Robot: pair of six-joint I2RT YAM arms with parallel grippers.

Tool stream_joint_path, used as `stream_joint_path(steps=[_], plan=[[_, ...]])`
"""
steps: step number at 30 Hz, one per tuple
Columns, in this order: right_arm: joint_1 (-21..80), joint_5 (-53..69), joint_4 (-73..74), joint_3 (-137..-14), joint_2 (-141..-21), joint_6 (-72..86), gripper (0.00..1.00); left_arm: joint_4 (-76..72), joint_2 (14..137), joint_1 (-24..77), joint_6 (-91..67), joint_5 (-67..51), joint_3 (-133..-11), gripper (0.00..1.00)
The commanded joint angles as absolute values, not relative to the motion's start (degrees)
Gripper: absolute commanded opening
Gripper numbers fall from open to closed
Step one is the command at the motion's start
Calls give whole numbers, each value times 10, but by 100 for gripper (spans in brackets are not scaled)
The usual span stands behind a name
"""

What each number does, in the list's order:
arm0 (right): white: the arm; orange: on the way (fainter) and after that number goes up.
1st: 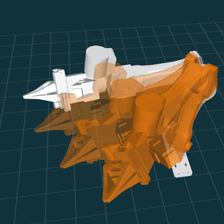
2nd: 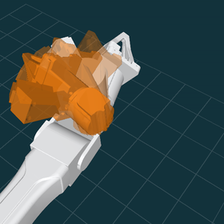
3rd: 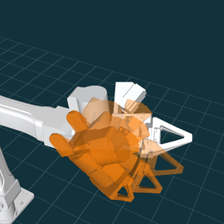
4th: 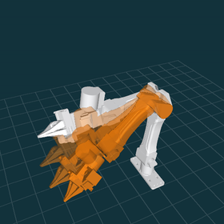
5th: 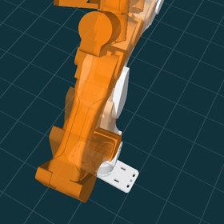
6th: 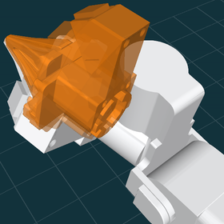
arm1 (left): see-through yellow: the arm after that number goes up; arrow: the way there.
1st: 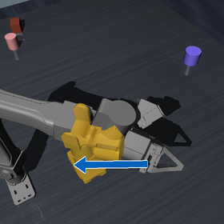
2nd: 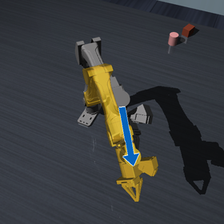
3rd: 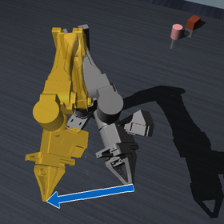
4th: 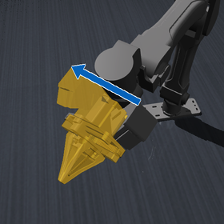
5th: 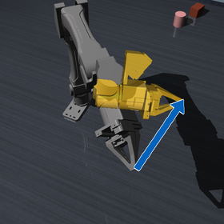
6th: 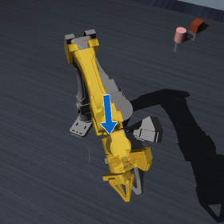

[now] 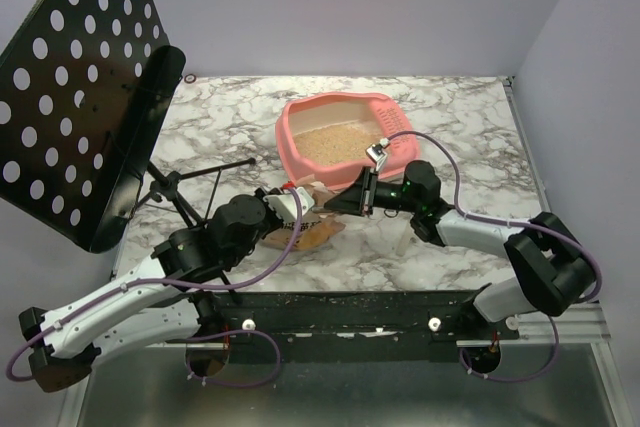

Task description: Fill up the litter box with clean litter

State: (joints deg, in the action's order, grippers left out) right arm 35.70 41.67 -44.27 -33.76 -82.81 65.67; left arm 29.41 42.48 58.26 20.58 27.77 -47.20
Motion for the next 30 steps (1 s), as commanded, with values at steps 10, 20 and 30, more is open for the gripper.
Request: stream_joint_path(steps=[10, 20, 30], plan=[[324, 418, -374, -363, -745, 603, 1, 215, 426, 583, 186, 211, -424, 0], [239, 463, -240, -331, -664, 540, 0, 97, 454, 585, 148, 161, -387, 0], [183, 479, -166, -270, -591, 509, 0, -15, 390, 586, 132, 135, -329, 0]])
